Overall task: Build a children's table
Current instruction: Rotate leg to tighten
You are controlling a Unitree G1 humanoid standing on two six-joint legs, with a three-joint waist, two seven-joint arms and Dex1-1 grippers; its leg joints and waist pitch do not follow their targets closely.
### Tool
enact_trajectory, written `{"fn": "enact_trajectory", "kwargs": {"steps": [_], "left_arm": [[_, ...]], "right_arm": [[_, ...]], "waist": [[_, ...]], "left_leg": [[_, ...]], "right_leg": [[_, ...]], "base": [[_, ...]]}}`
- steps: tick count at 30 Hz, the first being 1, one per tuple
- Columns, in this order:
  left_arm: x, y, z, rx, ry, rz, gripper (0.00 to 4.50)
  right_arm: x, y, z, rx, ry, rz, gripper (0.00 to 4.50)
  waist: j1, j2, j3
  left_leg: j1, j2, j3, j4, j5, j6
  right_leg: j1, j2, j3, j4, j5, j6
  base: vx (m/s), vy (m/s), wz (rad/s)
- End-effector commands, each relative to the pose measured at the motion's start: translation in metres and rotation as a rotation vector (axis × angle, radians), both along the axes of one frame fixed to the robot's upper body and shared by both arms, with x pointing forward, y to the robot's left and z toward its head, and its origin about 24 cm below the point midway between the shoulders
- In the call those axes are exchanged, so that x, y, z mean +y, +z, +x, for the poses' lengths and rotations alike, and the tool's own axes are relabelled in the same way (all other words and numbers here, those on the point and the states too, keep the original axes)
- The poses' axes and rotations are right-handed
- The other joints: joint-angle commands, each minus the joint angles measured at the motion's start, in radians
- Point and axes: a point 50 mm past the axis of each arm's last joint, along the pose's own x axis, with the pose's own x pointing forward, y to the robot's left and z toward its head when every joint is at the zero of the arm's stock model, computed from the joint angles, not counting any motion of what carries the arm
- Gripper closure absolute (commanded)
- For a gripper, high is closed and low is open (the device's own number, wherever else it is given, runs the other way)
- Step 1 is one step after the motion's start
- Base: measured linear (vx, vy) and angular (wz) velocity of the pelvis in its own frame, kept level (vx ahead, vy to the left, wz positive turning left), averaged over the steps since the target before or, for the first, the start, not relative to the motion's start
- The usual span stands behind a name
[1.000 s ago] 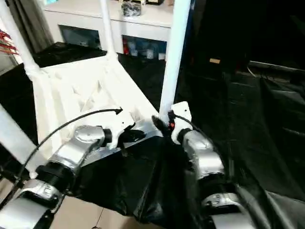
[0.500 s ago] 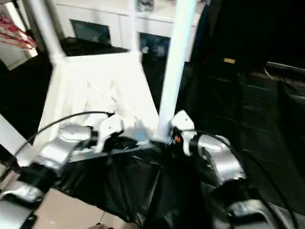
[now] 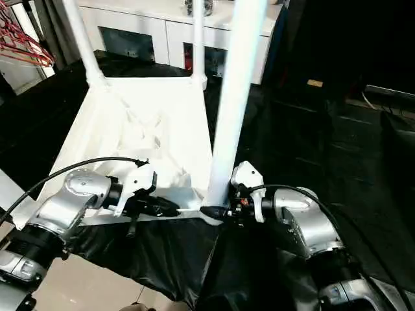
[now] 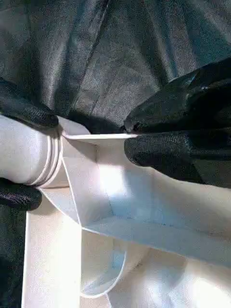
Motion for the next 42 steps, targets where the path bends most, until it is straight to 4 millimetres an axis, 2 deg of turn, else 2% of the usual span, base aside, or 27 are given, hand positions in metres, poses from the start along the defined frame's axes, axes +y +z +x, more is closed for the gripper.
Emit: {"fn": "enact_trajectory", "kwargs": {"steps": [1,6,10,12,14,17,20,23,24,27,29,30,36,39,40,42], "left_arm": [[-0.007,0.006,-0.002,-0.015,-0.051,-0.014,4.50],[-0.009,0.005,-0.001,-0.026,-0.035,-0.016,4.50],[-0.014,0.004,0.007,-0.062,0.070,-0.025,4.50],[-0.019,0.003,0.015,-0.094,0.166,-0.027,4.50],[-0.024,0.002,0.022,-0.113,0.241,-0.011,4.50],[-0.037,0.000,0.029,-0.136,0.343,-0.004,4.50],[-0.049,0.000,0.033,-0.148,0.403,-0.019,4.50],[-0.064,0.000,0.036,-0.167,0.456,-0.034,4.50],[-0.064,0.000,0.036,-0.167,0.456,-0.034,4.50],[-0.078,0.000,0.034,-0.195,0.444,-0.048,4.50],[-0.079,0.001,0.034,-0.193,0.433,-0.058,4.50],[-0.079,0.001,0.034,-0.198,0.429,-0.061,4.50],[-0.069,0.001,0.029,-0.204,0.351,-0.076,4.50],[-0.063,-0.001,0.025,-0.181,0.306,-0.079,4.50],[-0.060,-0.001,0.022,-0.169,0.279,-0.079,4.50],[-0.053,-0.002,0.018,-0.154,0.232,-0.078,4.50]], "right_arm": [[0.001,0.000,-0.003,-0.002,0.023,-0.017,1.85],[0.003,0.000,-0.005,0.002,0.020,-0.005,1.85],[0.007,-0.006,-0.001,-0.006,-0.075,0.017,1.85],[0.010,-0.011,0.008,-0.016,-0.224,0.042,1.86],[0.014,-0.015,0.015,-0.026,-0.338,0.062,1.86],[0.024,-0.025,0.021,-0.020,-0.475,0.052,1.86],[0.033,-0.031,0.027,-0.012,-0.595,0.039,1.86],[0.045,-0.037,0.035,-0.014,-0.752,0.000,1.86],[0.045,-0.037,0.035,-0.014,-0.752,0.000,1.86],[0.063,-0.034,0.036,-0.029,-0.728,0.037,1.86],[0.063,-0.034,0.036,-0.037,-0.727,0.034,1.86],[0.063,-0.034,0.036,-0.034,-0.728,0.038,1.30],[0.053,-0.030,0.040,-0.077,-0.731,0.038,0.78],[0.046,-0.025,0.041,-0.102,-0.704,0.050,0.78],[0.043,-0.023,0.041,-0.117,-0.678,0.054,0.78],[0.037,-0.019,0.037,-0.135,-0.592,0.054,0.78]], "waist": [[0.000,0.005,-0.066],[0.002,0.005,-0.067],[0.002,0.005,-0.066],[-0.005,0.002,-0.059],[-0.010,0.000,-0.057],[-0.022,0.000,-0.054],[-0.021,-0.004,-0.056],[-0.029,0.000,-0.055],[-0.029,0.000,-0.055],[-0.037,0.001,-0.056],[-0.038,0.000,-0.058],[-0.038,0.000,-0.058],[-0.039,0.003,-0.061],[-0.040,0.003,-0.062],[-0.042,0.003,-0.064],[-0.042,0.003,-0.065]], "left_leg": [[0.014,0.050,-0.009,-0.076,-0.245,0.026],[0.014,0.049,-0.009,-0.075,-0.234,0.028],[0.014,0.049,-0.009,-0.076,-0.244,0.023],[0.017,0.046,-0.012,-0.080,-0.316,-0.006],[0.020,0.043,-0.017,-0.082,-0.343,-0.021],[0.021,0.040,-0.018,-0.082,-0.363,-0.031],[0.019,0.038,-0.021,-0.083,-0.356,-0.026],[0.020,0.036,-0.022,-0.083,-0.361,-0.033],[0.020,0.036,-0.022,-0.083,-0.361,-0.033],[0.018,0.036,-0.022,-0.083,-0.373,-0.024],[0.014,0.036,-0.021,-0.084,-0.360,-0.009],[0.013,0.037,-0.021,-0.084,-0.356,-0.008],[0.010,0.039,-0.018,-0.084,-0.328,-0.004],[0.010,0.040,-0.017,-0.084,-0.323,0.000],[0.005,0.041,-0.017,-0.083,-0.302,0.007],[0.006,0.041,-0.015,-0.080,-0.284,0.015]], "right_leg": [[0.050,-0.057,0.042,-0.055,-0.194,-0.251],[0.051,-0.057,0.042,-0.053,-0.180,-0.251],[0.050,-0.058,0.042,-0.055,-0.198,-0.247],[0.043,-0.061,0.043,-0.069,-0.324,-0.219],[0.040,-0.063,0.042,-0.078,-0.406,-0.187],[0.035,-0.061,0.040,-0.086,-0.468,-0.158],[0.036,-0.065,0.039,-0.093,-0.502,-0.131],[0.030,-0.061,0.038,-0.095,-0.512,-0.123],[0.030,-0.061,0.038,-0.095,-0.512,-0.123],[0.030,-0.060,0.038,-0.097,-0.493,-0.121],[0.033,-0.060,0.040,-0.093,-0.462,-0.129],[0.033,-0.060,0.040,-0.092,-0.450,-0.133],[0.036,-0.058,0.042,-0.079,-0.348,-0.172],[0.040,-0.058,0.043,-0.076,-0.322,-0.184],[0.045,-0.059,0.043,-0.070,-0.282,-0.196],[0.045,-0.059,0.044,-0.067,-0.251,-0.205]], "base": [[0.000,0.000,0.00],[0.000,0.000,0.00],[0.000,0.000,0.00],[0.000,0.000,0.00],[0.000,0.000,0.00],[0.000,0.000,0.00],[0.000,0.000,0.00],[0.000,0.000,0.00],[0.000,0.000,0.00],[0.000,0.000,0.00],[0.000,0.000,0.00],[0.000,0.000,0.00],[0.000,0.000,0.00],[0.000,0.000,0.00],[0.000,0.000,0.00],[0.000,0.000,0.00]]}}
